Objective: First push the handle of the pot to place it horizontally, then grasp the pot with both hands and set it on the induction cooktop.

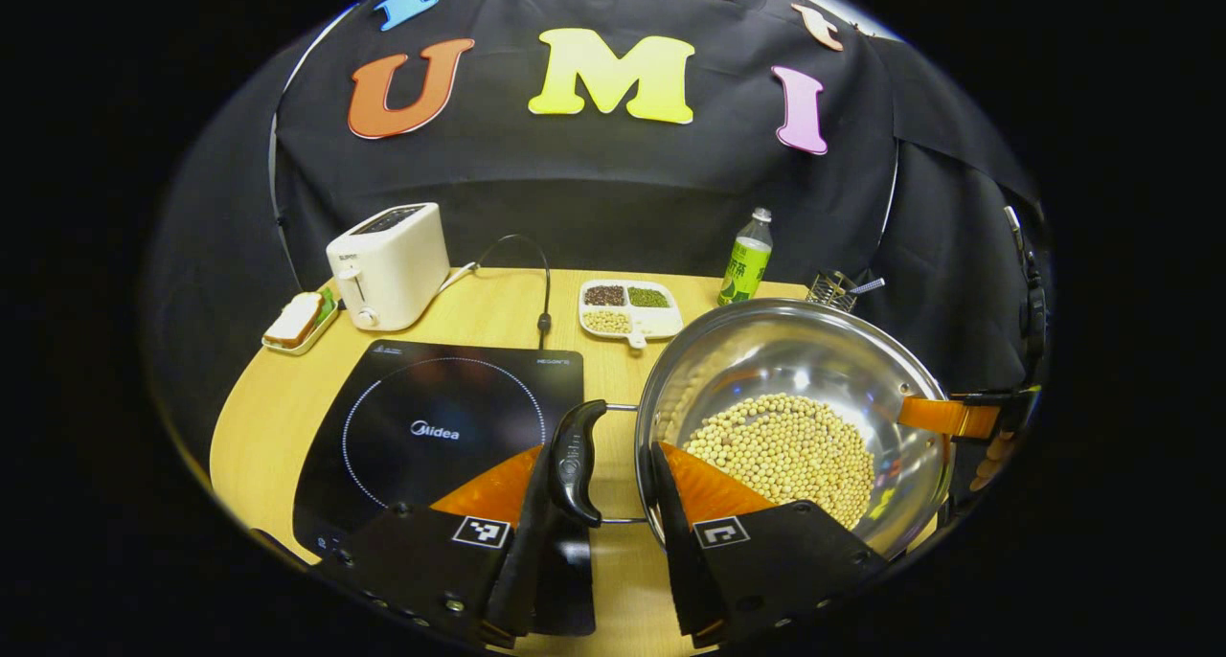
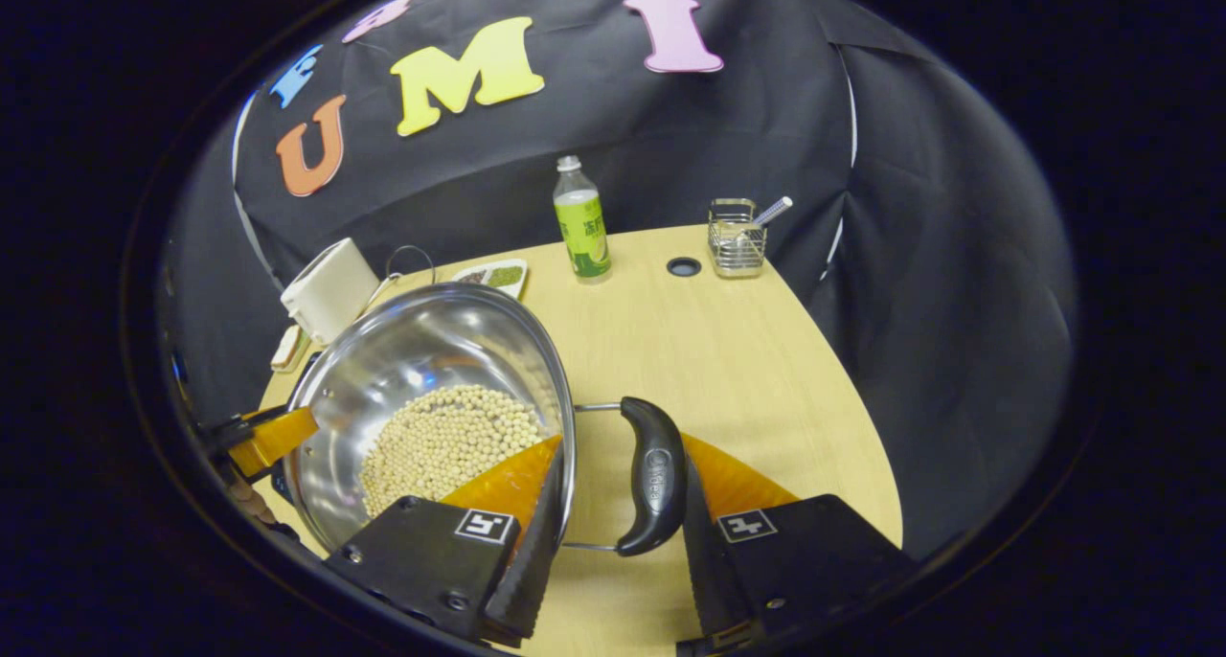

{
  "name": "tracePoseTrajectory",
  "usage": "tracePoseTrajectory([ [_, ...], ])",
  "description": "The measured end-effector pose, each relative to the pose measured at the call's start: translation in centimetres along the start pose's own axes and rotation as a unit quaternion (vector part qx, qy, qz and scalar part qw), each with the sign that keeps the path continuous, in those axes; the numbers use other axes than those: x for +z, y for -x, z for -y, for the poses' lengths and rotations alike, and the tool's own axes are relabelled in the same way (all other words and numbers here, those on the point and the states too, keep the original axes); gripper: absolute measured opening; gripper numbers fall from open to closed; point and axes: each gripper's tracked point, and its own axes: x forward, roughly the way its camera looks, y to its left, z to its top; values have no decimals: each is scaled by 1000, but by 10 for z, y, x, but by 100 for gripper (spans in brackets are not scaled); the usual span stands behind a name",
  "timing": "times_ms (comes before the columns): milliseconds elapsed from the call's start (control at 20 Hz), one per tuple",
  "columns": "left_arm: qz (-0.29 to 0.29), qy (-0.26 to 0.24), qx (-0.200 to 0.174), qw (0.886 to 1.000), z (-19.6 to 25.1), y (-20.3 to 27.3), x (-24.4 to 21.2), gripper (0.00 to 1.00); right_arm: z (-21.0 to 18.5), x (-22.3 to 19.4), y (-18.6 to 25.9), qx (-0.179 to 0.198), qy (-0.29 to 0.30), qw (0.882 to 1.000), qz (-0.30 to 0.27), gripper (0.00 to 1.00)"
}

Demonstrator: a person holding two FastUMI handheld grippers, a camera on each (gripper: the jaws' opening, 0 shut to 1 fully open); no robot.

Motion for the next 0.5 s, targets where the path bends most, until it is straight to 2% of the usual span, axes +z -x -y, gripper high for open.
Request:
tracePoseTrajectory([
  [500, 29, 28, 46, 998, -63, 30, 11, 55, -69, 10, 0, 39, 28, 999, 4, 62],
])
